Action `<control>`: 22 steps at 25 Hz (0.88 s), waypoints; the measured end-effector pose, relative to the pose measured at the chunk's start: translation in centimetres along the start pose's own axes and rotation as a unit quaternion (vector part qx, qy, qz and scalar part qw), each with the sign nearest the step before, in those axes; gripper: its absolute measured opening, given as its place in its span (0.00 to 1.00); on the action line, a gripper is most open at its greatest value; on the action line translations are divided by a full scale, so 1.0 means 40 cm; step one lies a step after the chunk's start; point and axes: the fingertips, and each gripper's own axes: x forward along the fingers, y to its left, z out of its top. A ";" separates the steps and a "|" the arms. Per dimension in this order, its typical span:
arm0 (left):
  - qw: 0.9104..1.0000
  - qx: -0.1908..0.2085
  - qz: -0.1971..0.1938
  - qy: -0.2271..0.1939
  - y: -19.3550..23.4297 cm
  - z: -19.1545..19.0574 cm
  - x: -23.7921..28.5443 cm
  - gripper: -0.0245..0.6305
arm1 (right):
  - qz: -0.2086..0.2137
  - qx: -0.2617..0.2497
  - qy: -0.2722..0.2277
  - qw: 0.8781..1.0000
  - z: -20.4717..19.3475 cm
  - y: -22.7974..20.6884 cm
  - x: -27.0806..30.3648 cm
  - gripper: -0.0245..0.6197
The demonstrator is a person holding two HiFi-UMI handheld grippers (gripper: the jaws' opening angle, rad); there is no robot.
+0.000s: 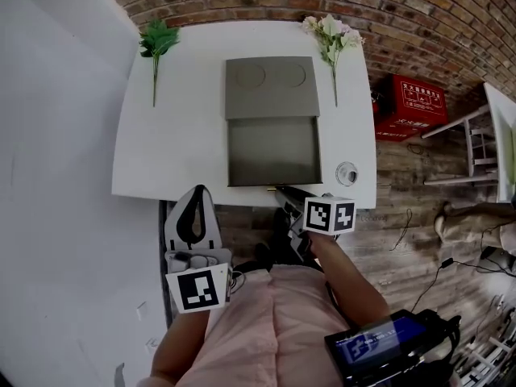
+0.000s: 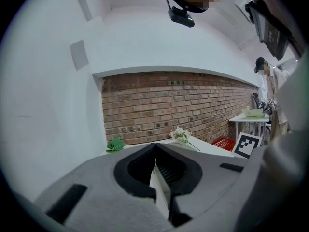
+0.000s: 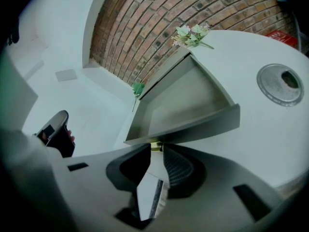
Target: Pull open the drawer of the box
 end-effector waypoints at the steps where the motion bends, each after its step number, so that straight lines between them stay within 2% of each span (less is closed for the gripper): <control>1: 1.000 -0.001 0.001 0.000 0.003 0.001 -0.003 0.05 | 0.001 0.002 -0.003 1.000 0.000 0.001 -0.002 0.21; 3: 1.000 -0.004 0.001 -0.002 0.007 0.005 -0.009 0.05 | 0.004 0.008 -0.009 1.000 -0.004 0.006 -0.016 0.29; 7: 1.000 -0.014 0.002 -0.017 0.017 0.021 -0.030 0.05 | 0.006 -0.002 -0.037 0.999 -0.012 0.042 -0.070 0.26; 10: 0.999 -0.009 0.002 -0.045 0.024 0.070 -0.052 0.05 | 0.011 -0.055 -0.085 0.995 0.031 0.125 -0.128 0.19; 12: 0.998 -0.001 0.002 -0.067 0.029 0.121 -0.074 0.05 | 0.002 -0.114 -0.123 0.986 0.081 0.204 -0.179 0.15; 14: 0.996 0.003 0.002 -0.086 0.035 0.177 -0.093 0.05 | -0.014 -0.185 -0.166 0.968 0.141 0.291 -0.239 0.06; 17: 0.992 0.017 0.002 -0.124 0.043 0.264 -0.109 0.05 | -0.026 -0.288 -0.238 0.927 0.223 0.432 -0.324 0.05; 20: 0.989 0.022 -0.001 -0.147 0.042 0.326 -0.126 0.05 | -0.041 -0.354 -0.296 0.886 0.259 0.541 -0.394 0.05; 22: 0.988 0.015 -0.005 -0.154 0.038 0.350 -0.136 0.05 | -0.054 -0.383 -0.322 0.864 0.264 0.583 -0.425 0.05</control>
